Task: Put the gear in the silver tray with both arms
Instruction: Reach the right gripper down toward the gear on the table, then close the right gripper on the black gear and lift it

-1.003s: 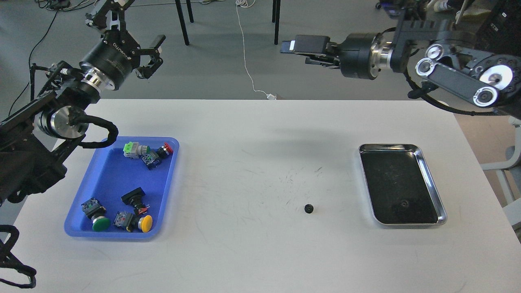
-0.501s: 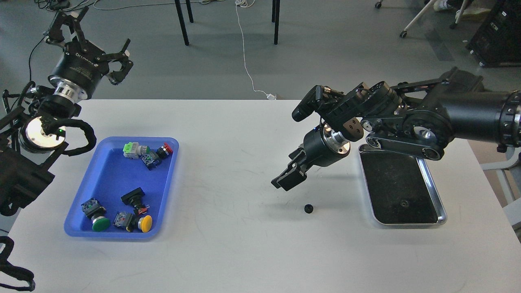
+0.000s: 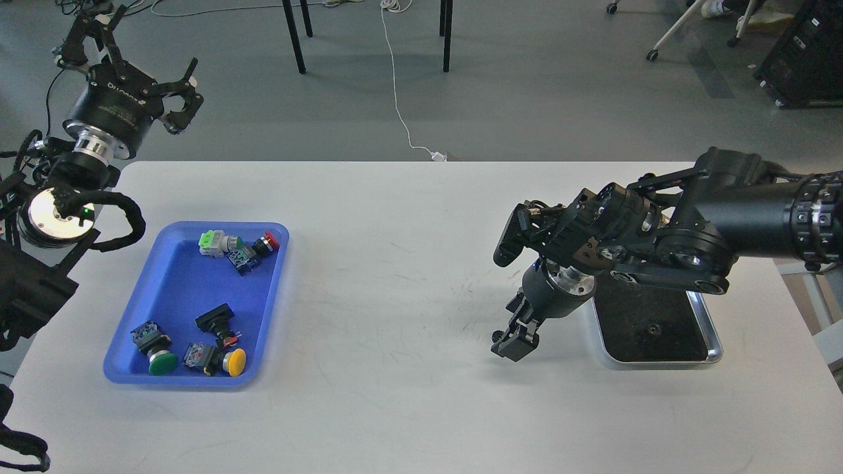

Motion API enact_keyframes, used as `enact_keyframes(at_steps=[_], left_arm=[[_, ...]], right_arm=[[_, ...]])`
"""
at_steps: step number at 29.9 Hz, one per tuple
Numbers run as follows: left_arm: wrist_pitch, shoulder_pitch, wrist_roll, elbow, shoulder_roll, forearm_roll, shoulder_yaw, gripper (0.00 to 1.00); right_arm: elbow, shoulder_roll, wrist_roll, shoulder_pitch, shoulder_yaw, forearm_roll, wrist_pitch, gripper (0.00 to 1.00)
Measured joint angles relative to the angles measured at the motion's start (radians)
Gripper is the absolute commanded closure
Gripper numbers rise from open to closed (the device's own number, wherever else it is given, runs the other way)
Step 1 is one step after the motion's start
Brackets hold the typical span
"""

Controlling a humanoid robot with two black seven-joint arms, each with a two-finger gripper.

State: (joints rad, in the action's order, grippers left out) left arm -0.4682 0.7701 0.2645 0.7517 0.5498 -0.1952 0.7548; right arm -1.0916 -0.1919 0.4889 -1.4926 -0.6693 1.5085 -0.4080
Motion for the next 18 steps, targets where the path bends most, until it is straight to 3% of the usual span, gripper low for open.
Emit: enact_keyframes(at_steps=[18], left_arm=[[0.012,0.000,-0.001,0.026,0.016,0.002,-0.009,0.02]], right_arm=[[0.055,0.063,-0.012,0.050,-0.001,0.005,0.003,0.38]])
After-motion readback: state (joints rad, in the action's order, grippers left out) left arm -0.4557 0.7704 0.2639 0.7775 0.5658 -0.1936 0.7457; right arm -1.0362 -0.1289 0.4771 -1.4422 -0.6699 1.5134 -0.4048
